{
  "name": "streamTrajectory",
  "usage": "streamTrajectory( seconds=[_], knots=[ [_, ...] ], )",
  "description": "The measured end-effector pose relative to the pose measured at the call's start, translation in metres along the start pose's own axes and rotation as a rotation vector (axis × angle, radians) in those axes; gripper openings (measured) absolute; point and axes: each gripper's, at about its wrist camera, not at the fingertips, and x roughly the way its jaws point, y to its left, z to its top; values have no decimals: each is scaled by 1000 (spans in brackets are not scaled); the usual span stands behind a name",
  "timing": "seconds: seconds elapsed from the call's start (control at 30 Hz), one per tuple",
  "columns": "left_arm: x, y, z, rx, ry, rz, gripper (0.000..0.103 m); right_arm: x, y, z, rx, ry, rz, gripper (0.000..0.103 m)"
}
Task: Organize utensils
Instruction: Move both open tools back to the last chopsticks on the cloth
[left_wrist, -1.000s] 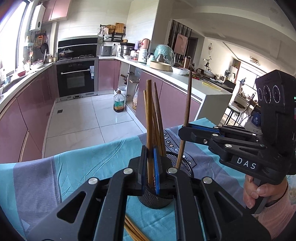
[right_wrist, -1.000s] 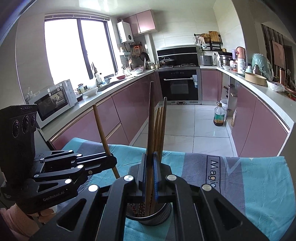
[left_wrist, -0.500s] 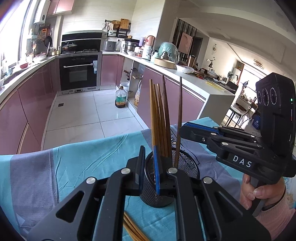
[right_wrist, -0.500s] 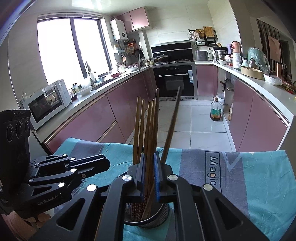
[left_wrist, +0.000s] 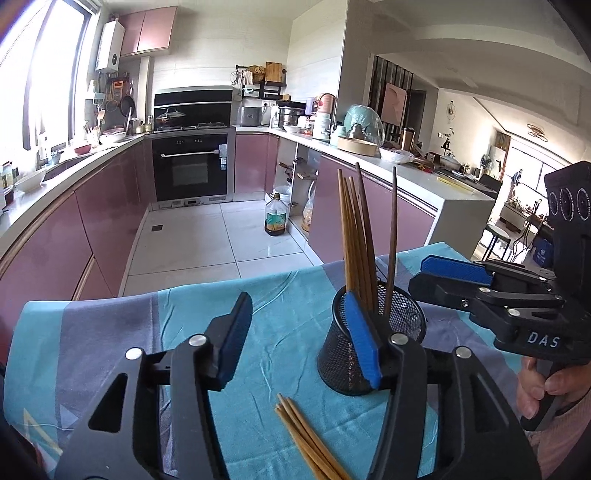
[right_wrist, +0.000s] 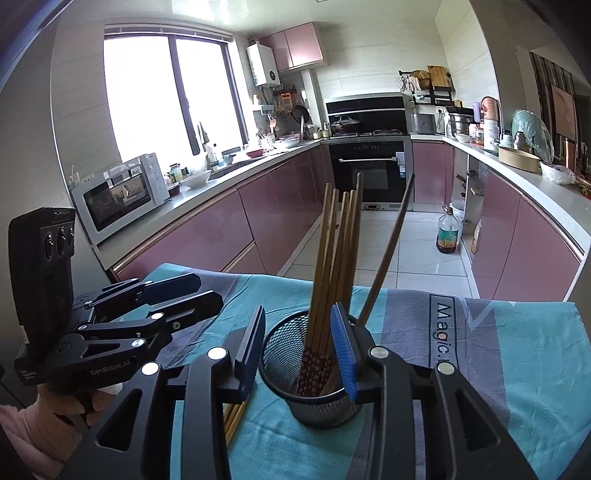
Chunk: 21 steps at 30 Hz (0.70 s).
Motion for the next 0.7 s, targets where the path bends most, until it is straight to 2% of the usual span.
streamTrajectory(
  seconds=[0.1,0.17,0.23,0.43,0.7],
  knots=[
    [-10,-1,-9,8,-9,22,61,-7,10,-5,-23,-7,29,41],
    [-18,2,-17,9,-14,37,73,-10,18,-9,-39,-5,41,45],
    [-23,3,-24,14,-15,56,73,-11,23,-15,-46,0,57,51],
    [-33,9,-41,-2,9,86,83,-1,33,-36,-52,58,82,51],
    [-39,15,-77,-4,64,119,83,27,38,-72,-7,173,109,51]
  ],
)
